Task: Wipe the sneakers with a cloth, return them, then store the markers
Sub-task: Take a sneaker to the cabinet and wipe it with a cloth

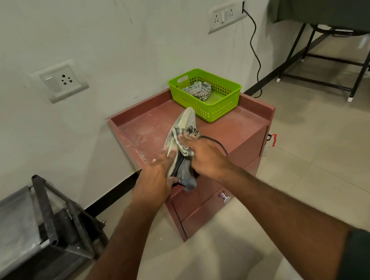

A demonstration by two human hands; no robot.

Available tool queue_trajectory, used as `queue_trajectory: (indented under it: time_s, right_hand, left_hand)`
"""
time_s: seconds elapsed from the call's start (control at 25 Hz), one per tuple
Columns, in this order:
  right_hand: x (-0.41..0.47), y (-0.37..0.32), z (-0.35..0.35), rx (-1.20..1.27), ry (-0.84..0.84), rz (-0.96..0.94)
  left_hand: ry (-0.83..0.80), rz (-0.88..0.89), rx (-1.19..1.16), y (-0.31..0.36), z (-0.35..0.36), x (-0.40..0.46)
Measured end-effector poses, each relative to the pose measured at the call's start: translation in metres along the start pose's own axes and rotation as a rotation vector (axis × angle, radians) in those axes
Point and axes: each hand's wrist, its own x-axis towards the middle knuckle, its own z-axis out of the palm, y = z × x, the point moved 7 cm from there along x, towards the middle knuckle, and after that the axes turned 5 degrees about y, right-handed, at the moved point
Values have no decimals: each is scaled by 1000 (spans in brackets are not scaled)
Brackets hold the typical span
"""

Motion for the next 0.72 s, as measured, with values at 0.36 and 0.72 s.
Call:
queue_trajectory:
  time_s: [0.36,0.72]
  right_hand:
    - [-47,11,-17,230,-171,194]
    - [-14,19,-12,63,98,173]
  left_hand:
    - [11,-52,-89,2,-9,-7]
    - [6,-27,-198,-8,-7,0]
